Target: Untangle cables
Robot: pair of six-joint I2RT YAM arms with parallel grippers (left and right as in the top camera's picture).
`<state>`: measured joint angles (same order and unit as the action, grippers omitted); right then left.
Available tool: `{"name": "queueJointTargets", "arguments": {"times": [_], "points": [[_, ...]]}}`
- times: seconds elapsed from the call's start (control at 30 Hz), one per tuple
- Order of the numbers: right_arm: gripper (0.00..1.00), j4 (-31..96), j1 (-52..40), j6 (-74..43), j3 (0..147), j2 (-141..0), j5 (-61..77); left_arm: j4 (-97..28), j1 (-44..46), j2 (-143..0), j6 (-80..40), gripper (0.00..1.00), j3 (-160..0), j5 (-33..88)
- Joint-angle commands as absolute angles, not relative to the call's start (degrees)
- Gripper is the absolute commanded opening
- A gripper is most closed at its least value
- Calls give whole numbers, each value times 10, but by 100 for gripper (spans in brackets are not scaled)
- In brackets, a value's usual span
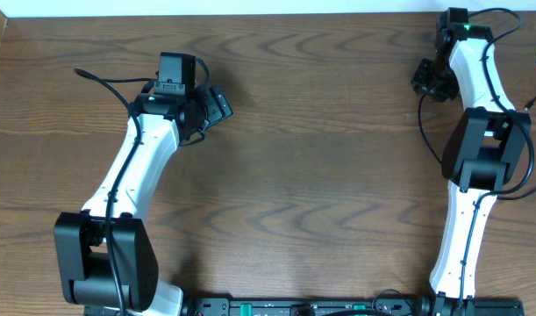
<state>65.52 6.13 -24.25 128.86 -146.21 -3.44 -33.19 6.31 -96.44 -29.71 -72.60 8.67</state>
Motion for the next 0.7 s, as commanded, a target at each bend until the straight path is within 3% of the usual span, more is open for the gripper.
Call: {"name": "queueJointTargets", "arguments": {"times": [0.0,0.03,0.07,0.27,0.67], "points": [[24,635,63,-253,1245,-1478,-44,-334,62,-967,-288,88,-730,83],[17,628,63,-253,1236,-1478,-44,-334,62,-967,-288,88,-730,83],[1,621,64,-253,1226,-1478,-44,-334,62,-967,-288,88,-730,83],[1,603,83,-234,1236,-1475,-32,-334,62,-967,-288,88,-730,83],[1,686,234,-195,1498,-1397,9,-334,62,-967,-288,88,-730,83]]}}
